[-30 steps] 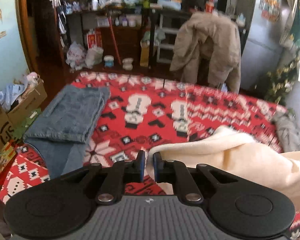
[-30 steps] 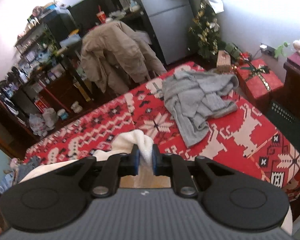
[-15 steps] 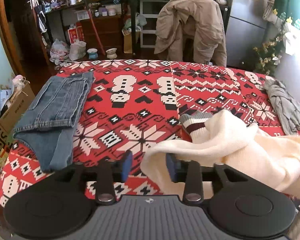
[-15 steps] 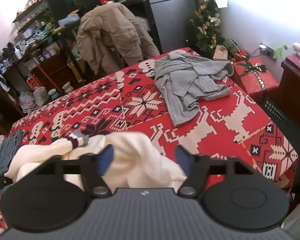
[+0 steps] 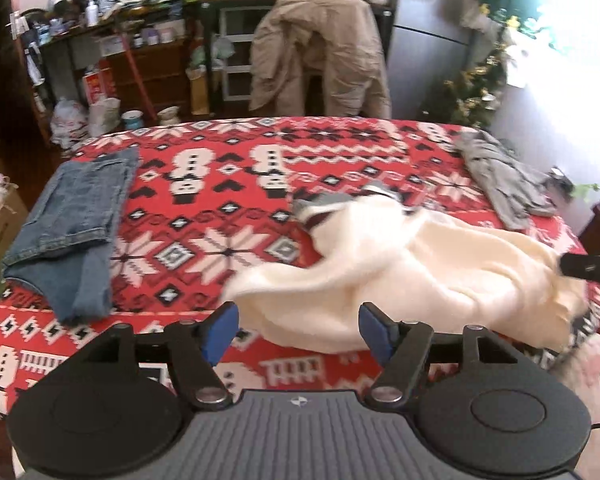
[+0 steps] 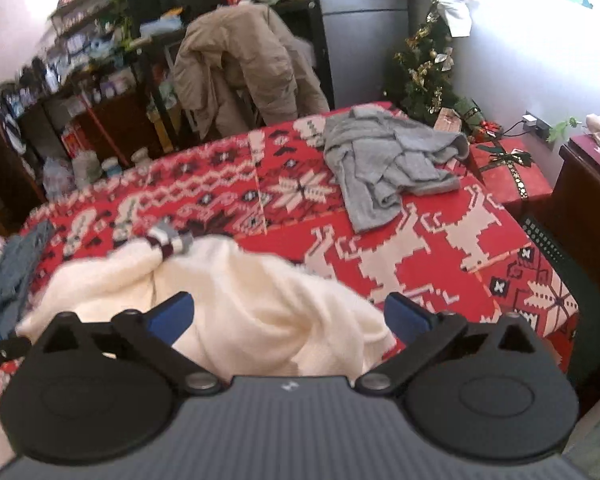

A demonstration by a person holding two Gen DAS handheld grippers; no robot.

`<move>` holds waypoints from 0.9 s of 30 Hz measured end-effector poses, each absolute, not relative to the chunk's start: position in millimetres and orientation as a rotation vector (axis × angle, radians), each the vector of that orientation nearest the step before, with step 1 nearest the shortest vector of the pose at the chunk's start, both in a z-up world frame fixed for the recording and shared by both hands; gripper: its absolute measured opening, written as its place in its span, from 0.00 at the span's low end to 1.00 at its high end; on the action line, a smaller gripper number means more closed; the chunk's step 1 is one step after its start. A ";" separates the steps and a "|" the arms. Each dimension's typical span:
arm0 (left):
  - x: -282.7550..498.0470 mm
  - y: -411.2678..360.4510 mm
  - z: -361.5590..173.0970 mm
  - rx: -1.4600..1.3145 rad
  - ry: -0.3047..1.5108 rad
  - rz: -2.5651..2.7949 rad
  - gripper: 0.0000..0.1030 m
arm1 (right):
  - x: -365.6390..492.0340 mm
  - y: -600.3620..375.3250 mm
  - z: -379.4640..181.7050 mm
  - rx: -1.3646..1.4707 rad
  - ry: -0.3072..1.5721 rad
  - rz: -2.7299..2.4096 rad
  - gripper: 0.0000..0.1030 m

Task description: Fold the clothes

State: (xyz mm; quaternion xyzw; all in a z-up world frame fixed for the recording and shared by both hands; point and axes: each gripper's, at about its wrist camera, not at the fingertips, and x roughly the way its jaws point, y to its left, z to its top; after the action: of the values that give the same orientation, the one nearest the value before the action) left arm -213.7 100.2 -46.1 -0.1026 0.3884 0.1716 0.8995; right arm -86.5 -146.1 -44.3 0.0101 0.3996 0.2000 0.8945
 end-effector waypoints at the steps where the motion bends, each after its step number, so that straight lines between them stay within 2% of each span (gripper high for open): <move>1: -214.6 94.4 -45.9 -0.198 0.793 0.343 0.64 | -89.1 -144.2 -46.1 0.010 0.833 0.415 0.99; 3: -214.9 82.2 -48.1 -0.148 0.776 0.326 0.68 | -94.2 -142.9 -49.1 0.011 0.858 0.430 0.99; 5: -212.8 72.4 -53.5 -0.089 0.768 0.302 0.76 | -98.9 -143.0 -50.6 0.008 0.869 0.437 0.99; 9: -208.8 59.1 -64.3 0.000 0.750 0.181 0.76 | -105.2 -144.4 -51.4 -0.003 0.857 0.413 0.99; 15: -204.8 52.4 -64.1 -0.033 0.687 0.070 0.79 | -104.4 -151.1 -52.2 0.003 0.869 0.385 0.99; 17: -204.2 45.9 -62.6 0.005 0.665 0.106 0.96 | -104.7 -153.5 -53.3 0.009 0.875 0.382 0.99; 18: -202.8 42.8 -62.2 0.032 0.666 0.113 0.97 | -105.1 -154.5 -54.0 0.011 0.878 0.381 0.99; 22: -193.4 23.1 -61.3 0.225 0.689 0.001 0.94 | -106.7 -158.1 -56.8 0.019 0.882 0.372 0.99; 25: -184.9 14.2 -62.5 0.334 0.713 -0.090 0.75 | -106.5 -163.4 -58.0 0.021 0.863 0.325 0.99; 27: -181.4 11.7 -61.9 0.382 0.710 -0.144 0.75 | -106.2 -168.5 -58.2 0.042 0.844 0.303 0.99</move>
State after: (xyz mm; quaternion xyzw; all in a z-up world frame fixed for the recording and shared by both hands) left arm -181.4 11.7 -61.9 0.1855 0.3450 -0.0702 0.9174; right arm -106.2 -168.5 -58.2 0.0201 0.4082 0.1465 0.9008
